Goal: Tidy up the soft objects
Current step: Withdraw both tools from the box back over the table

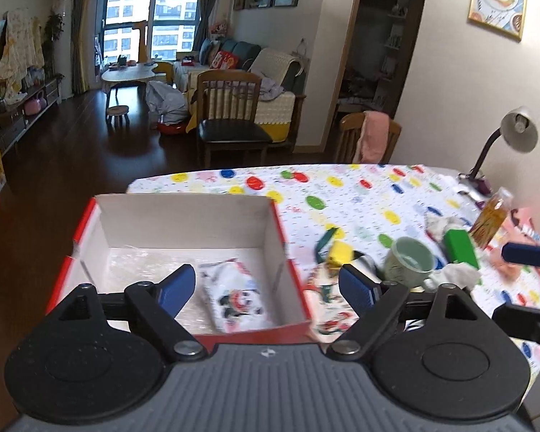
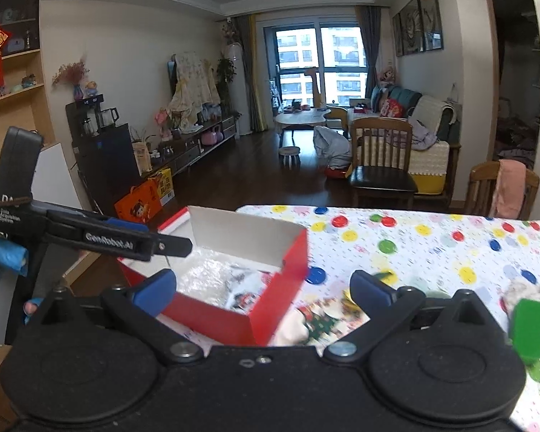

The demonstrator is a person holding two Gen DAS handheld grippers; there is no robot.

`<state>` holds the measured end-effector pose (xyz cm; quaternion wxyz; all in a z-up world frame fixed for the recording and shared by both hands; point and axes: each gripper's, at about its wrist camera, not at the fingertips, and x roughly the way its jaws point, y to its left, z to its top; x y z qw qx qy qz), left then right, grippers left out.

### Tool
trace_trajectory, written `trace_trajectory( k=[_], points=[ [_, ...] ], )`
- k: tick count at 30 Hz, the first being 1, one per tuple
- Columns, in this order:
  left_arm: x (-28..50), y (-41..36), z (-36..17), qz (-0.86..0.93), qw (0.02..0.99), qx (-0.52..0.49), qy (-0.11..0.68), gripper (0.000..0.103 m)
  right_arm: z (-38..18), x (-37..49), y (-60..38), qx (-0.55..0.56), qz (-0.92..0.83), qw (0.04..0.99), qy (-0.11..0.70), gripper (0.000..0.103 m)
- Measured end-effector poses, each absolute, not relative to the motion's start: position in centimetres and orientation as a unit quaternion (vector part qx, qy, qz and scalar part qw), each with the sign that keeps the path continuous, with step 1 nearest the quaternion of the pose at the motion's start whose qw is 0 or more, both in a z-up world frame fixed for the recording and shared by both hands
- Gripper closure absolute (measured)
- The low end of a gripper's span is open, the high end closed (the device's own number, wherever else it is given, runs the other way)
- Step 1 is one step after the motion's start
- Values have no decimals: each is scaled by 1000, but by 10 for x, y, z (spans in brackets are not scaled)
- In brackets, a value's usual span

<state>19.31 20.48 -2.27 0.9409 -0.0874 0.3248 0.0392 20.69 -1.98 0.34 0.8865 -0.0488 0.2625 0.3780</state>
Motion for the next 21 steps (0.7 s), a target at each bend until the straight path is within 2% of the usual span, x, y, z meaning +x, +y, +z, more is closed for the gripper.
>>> trace_trajectory(
  k=[1,3,4,11,21],
  points=[
    [192,199,-23,37,942,-91,321,15,1,206,-27,-48,377,887,264,0],
    [188,188,-25,31,944,-98,312,4,-2,206,-43,-50,370,889,265,0],
    [188,182,-26,29,945,-101,309,2,-4,205,-51,-51,366,890,265,0],
    [191,144,-40,1,945,-141,296,0,-22,209,-103,-48,341,897,279,0],
    [206,78,-70,-37,946,-124,297,0,-56,229,-160,-58,299,902,305,0]
  ],
)
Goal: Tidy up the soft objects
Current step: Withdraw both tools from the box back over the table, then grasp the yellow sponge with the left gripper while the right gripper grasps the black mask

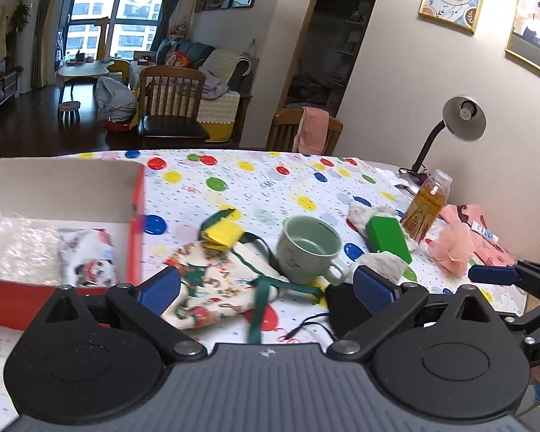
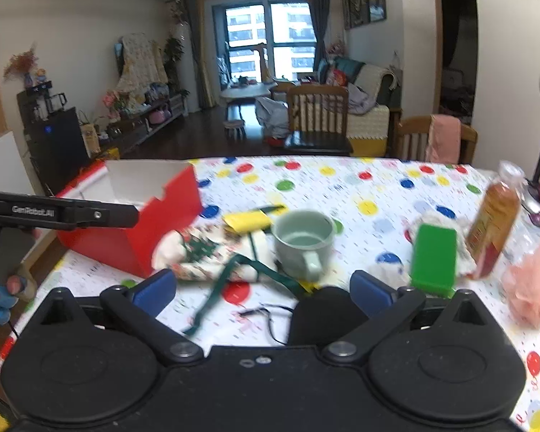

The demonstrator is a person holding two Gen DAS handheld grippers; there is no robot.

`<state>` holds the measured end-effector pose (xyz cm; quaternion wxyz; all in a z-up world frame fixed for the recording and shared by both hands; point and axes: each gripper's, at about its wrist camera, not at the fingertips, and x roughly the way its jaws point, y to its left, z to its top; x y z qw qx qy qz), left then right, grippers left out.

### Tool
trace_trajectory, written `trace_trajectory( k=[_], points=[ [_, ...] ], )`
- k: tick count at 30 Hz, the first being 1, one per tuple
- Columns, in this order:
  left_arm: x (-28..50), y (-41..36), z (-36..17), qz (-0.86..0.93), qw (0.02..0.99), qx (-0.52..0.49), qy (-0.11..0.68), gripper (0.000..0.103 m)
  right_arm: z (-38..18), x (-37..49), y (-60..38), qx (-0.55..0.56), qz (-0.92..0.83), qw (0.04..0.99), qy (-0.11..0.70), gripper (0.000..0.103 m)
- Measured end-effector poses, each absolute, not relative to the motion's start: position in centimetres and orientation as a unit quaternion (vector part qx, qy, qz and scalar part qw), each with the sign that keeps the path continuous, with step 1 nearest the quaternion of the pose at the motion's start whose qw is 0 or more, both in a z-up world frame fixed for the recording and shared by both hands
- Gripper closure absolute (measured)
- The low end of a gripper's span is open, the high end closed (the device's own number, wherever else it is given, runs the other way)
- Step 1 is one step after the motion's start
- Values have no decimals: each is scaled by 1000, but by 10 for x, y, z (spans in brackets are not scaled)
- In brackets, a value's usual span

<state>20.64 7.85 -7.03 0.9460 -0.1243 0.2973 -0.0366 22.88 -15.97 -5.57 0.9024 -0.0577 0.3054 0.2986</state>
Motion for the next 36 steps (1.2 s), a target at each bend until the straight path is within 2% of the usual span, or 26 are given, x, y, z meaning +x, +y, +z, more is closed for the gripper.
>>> trace_trajectory(
  k=[5,15,18,27,34,36],
  points=[
    [216,52,-81,-40,948,-116,293,0,-73,243,-181,-58,282,902,321,1],
    [281,38,-93,0,947,-80,311,0,-109,274,-200,-69,264,894,355,10],
    [313,43,-95,9,942,-61,331,0,-117,284,-199,-73,265,890,363,15],
    [401,61,-126,27,903,-14,429,0,-138,303,-193,-76,262,880,389,19],
    [442,64,-144,0,881,29,472,1,-150,311,-191,-81,258,874,404,22],
    [449,63,-151,-2,875,38,483,8,-154,316,-190,-79,254,873,410,24]
  ],
)
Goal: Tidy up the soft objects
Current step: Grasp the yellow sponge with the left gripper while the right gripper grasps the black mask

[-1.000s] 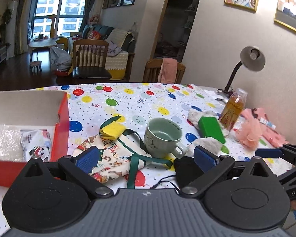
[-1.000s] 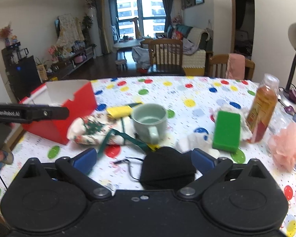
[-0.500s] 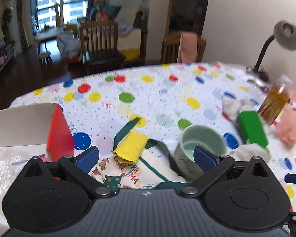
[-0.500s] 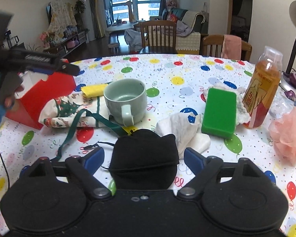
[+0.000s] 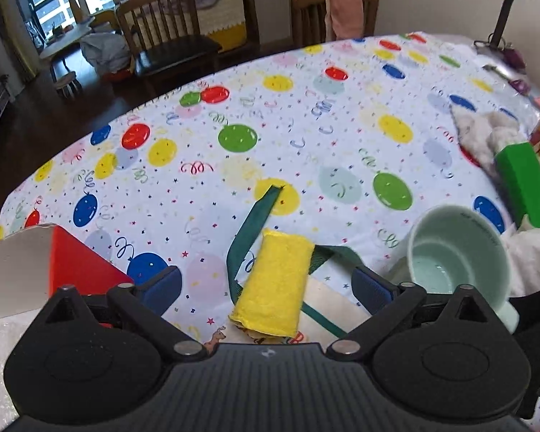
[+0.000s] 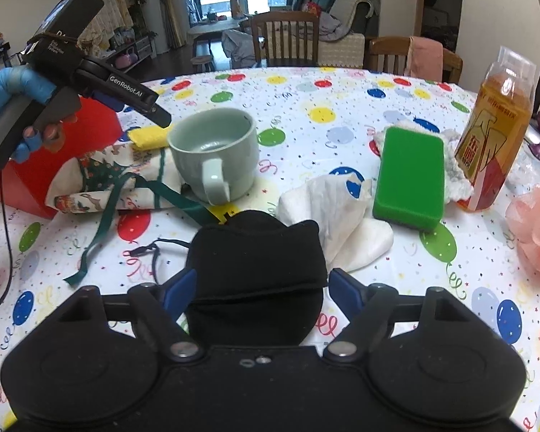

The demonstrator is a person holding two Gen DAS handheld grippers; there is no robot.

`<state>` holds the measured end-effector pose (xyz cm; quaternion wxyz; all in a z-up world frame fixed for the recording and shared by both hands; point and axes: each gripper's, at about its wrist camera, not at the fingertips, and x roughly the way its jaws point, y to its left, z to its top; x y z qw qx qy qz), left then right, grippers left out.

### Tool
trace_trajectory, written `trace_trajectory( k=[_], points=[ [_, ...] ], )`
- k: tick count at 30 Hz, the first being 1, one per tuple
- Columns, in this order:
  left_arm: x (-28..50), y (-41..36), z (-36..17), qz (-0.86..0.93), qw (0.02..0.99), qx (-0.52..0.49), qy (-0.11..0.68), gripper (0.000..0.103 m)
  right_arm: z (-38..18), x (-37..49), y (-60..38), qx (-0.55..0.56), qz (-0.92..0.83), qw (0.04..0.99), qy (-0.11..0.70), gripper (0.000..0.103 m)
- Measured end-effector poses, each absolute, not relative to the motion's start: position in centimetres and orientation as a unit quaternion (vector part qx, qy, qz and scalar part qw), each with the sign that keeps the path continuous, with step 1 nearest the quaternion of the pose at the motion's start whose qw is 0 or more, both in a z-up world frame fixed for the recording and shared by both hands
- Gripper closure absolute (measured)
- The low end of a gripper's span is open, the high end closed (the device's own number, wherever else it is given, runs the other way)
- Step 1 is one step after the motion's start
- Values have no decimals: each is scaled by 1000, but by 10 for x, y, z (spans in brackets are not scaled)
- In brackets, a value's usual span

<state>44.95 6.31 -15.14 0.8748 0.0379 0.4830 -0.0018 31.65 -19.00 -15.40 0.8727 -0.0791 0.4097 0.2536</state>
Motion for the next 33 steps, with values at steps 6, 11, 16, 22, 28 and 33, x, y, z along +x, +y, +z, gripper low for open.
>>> trace_trajectory(
  k=[6,11,16,22,28,33],
  points=[
    [458,68,-169,-7,864,21,504,25,-164,326,-188,-70,243,869,425,29],
    [458,66,-180,-14,858,18,513,42,-169,330,-185,-71,236,868,431,29],
    [456,64,-184,-13,859,28,511,61,-171,328,-181,-90,226,871,427,36],
    [454,67,-182,-9,862,22,506,63,-172,327,-175,-124,204,876,420,59],
    [453,68,-179,-6,867,15,499,64,-169,329,-181,-114,207,877,418,53],
    [451,69,-180,-4,868,15,497,64,-175,335,-183,-82,224,867,437,39]
  ],
)
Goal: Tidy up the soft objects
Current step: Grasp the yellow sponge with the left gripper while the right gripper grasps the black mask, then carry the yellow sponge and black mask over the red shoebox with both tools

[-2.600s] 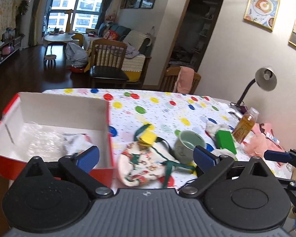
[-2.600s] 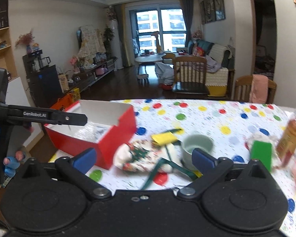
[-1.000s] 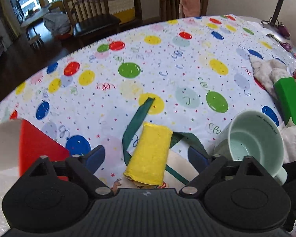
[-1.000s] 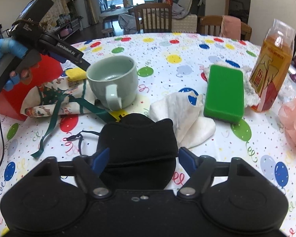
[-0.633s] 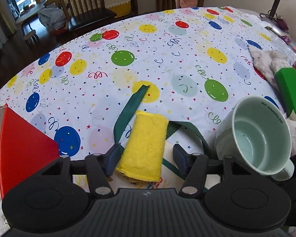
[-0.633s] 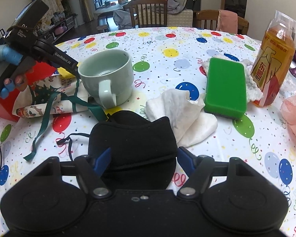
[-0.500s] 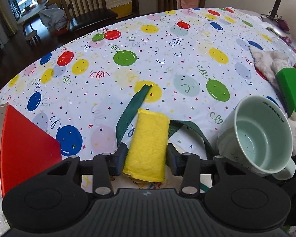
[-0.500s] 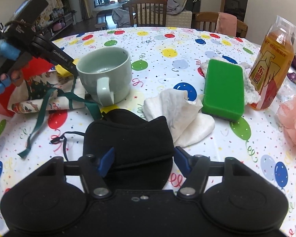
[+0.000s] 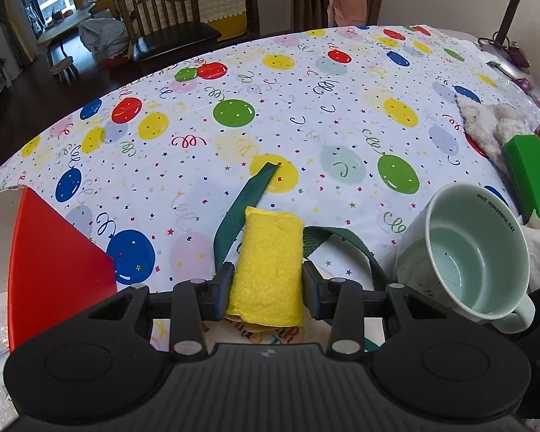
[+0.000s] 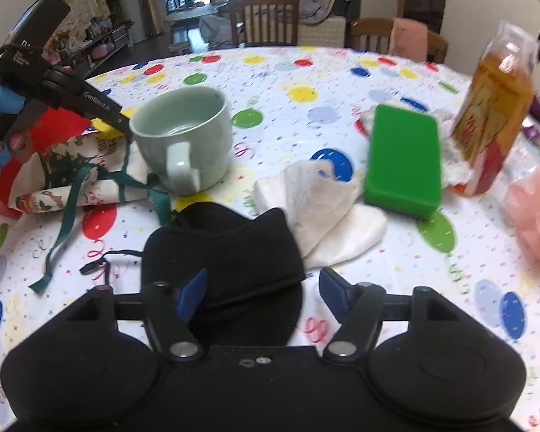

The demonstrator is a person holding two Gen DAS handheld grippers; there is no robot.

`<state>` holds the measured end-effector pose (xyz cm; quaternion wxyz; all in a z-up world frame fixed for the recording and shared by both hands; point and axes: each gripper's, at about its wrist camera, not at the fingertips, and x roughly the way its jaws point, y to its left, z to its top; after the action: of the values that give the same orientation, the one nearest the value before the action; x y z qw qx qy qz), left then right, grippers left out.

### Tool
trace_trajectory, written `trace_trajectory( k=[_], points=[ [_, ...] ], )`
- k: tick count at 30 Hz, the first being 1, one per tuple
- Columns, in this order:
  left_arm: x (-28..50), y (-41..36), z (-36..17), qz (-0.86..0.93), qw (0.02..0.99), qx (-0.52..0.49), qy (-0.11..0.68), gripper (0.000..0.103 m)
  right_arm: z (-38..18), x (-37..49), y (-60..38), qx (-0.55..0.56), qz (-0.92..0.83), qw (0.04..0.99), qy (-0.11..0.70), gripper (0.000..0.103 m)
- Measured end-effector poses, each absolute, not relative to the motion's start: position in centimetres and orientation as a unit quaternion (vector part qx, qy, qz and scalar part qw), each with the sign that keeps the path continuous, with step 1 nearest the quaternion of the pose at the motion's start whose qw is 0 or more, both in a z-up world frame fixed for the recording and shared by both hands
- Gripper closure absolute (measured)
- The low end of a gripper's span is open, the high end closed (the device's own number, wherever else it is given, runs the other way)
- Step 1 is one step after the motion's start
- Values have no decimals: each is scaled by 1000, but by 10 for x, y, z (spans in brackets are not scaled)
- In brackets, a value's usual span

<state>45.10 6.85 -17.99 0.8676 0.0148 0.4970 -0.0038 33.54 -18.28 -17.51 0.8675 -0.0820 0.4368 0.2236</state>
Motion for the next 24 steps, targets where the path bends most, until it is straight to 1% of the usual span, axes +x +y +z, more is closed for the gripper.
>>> trace_trajectory(
  k=[1,3,4,5,6,7,8,9,12,18,24],
  points=[
    [451,68,-180,-3,868,15,496,64,-177,337,-182,-77,225,865,441,40],
    [450,68,-179,-3,868,16,495,64,-179,338,-180,-73,216,867,442,50],
    [450,68,-179,-2,869,16,495,64,-179,339,-180,-72,212,868,443,53],
    [450,68,-179,-2,869,15,494,65,-179,339,-181,-72,207,870,442,62],
    [449,69,-178,-1,869,14,494,65,-178,338,-182,-75,203,871,441,69],
    [448,69,-177,0,870,12,494,65,-177,337,-183,-79,202,871,440,72],
    [447,69,-176,1,870,10,493,65,-177,337,-184,-81,202,872,438,81],
    [446,70,-174,1,871,8,491,65,-175,336,-186,-80,201,875,434,87],
    [442,70,-170,4,872,3,489,65,-168,330,-189,-67,209,878,425,92],
    [427,72,-160,8,877,-17,479,65,-143,306,-186,-76,230,891,384,94],
    [408,71,-141,3,886,-35,463,65,-114,291,-192,-49,232,901,362,94]
  ],
)
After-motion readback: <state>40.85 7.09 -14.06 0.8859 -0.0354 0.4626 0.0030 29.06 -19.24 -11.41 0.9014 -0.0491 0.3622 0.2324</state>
